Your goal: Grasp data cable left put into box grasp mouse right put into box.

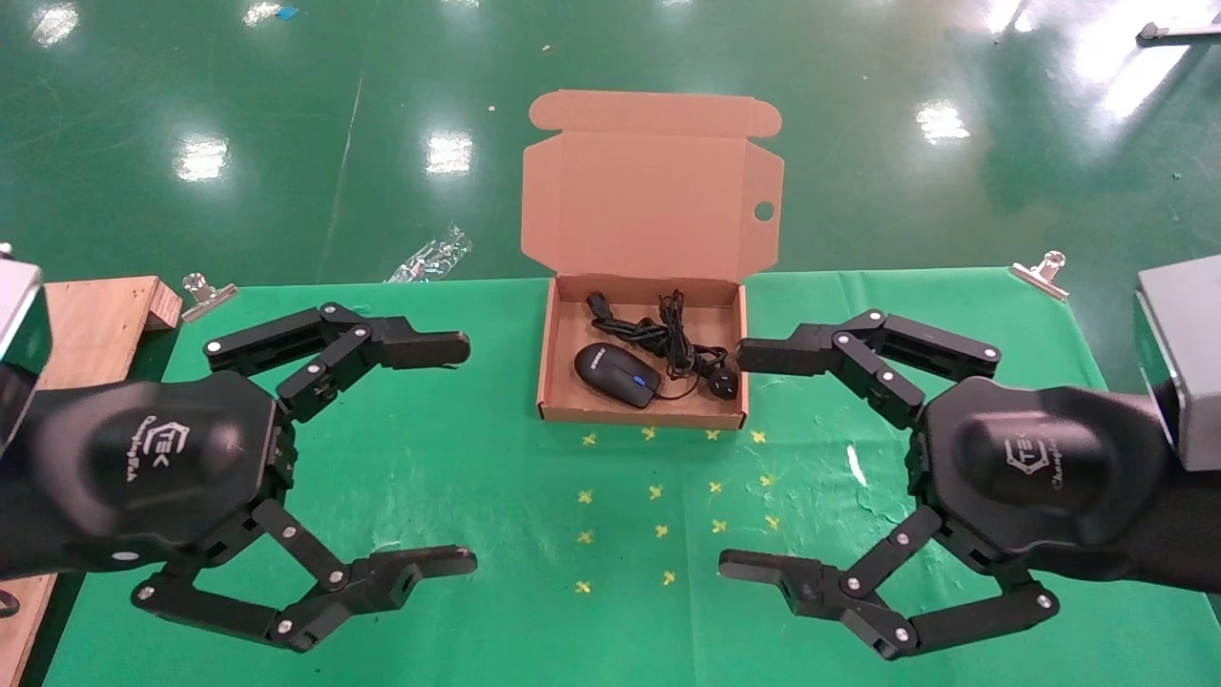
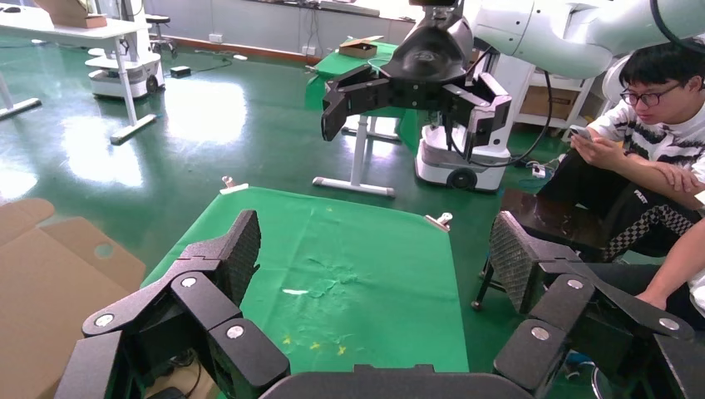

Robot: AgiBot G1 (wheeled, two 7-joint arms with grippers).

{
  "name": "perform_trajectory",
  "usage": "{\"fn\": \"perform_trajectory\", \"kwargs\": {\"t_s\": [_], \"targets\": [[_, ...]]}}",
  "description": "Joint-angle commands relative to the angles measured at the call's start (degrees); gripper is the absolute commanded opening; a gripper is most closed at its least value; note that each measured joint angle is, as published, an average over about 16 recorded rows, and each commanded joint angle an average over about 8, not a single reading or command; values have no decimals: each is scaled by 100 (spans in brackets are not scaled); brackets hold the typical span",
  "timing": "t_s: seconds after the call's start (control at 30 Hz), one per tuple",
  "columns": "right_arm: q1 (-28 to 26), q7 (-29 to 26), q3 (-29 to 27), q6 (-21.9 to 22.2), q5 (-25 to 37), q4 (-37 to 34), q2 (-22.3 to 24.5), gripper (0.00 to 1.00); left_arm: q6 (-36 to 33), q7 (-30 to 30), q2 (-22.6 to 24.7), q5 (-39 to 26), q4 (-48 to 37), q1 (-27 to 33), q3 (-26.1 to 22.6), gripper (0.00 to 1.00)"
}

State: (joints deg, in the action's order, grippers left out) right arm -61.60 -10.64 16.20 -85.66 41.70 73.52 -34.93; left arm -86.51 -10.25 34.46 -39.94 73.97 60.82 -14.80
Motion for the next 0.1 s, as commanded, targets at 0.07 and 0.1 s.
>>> {"fn": "perform_trajectory", "kwargs": {"t_s": [0.07, 0.1], "targets": [[-1, 0, 0, 1, 1, -1, -1, 100, 30, -22, 20, -67, -15, 26, -45, 100], [-1, 0, 0, 1, 2, -1, -2, 100, 33, -25, 22, -74, -16, 29, -50, 100]]}}
